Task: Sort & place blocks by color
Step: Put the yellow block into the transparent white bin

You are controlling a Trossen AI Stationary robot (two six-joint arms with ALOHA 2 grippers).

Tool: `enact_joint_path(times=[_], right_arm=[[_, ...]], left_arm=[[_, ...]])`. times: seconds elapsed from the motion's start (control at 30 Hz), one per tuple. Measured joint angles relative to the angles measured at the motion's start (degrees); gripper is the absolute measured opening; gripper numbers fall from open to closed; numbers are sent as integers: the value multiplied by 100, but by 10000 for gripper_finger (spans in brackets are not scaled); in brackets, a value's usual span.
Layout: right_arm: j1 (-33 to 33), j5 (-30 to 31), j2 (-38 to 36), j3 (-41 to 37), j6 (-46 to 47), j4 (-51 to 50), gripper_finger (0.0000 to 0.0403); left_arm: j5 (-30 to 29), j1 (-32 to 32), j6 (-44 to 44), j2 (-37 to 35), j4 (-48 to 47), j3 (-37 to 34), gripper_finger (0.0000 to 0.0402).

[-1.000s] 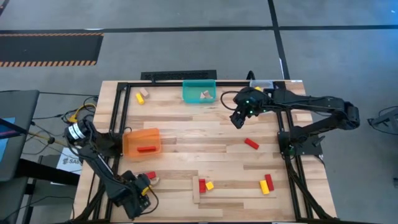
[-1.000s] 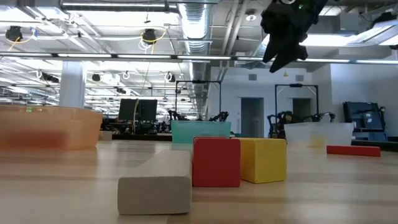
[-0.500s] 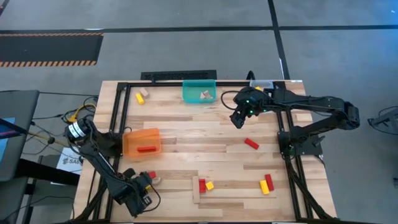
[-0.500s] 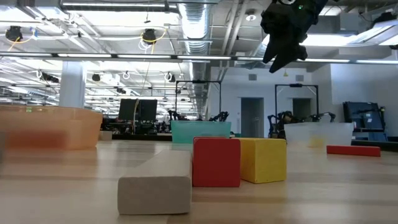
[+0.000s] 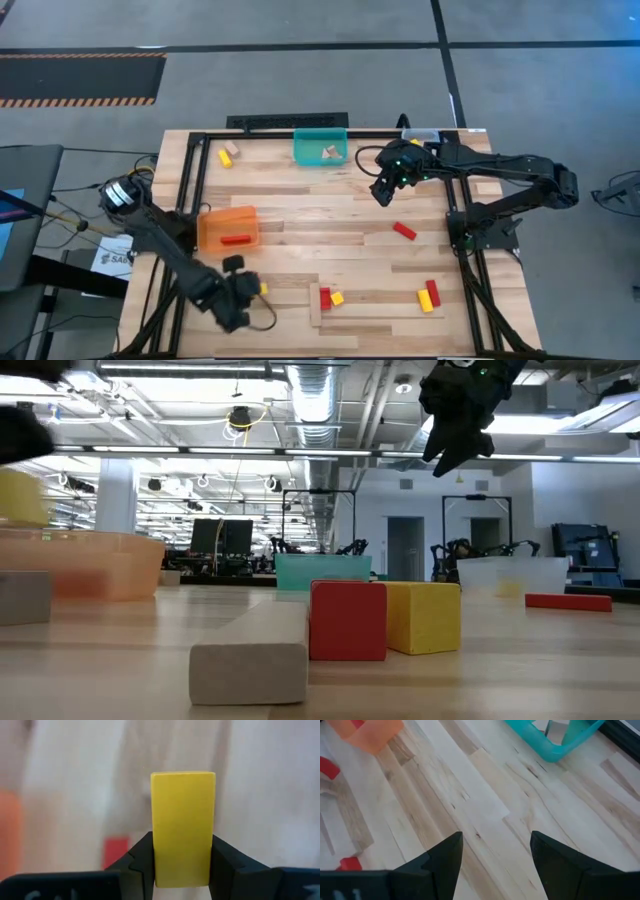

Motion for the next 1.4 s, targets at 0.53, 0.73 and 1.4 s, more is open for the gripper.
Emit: enact_joint_path(times=[0.53, 0.73, 1.4], right_arm=[[307, -828, -199, 0, -1104, 681, 253], [571, -1363, 97, 4, -1487, 2795, 253], [687, -1952, 1198, 2, -1937, 5480, 303]], left_arm=[[-3, 3516, 4131, -1655, 1150, 0, 100], [1186, 4497, 4559, -2004, 3162, 2, 100], [1297, 4513, 4658, -1945, 3815, 4, 100]])
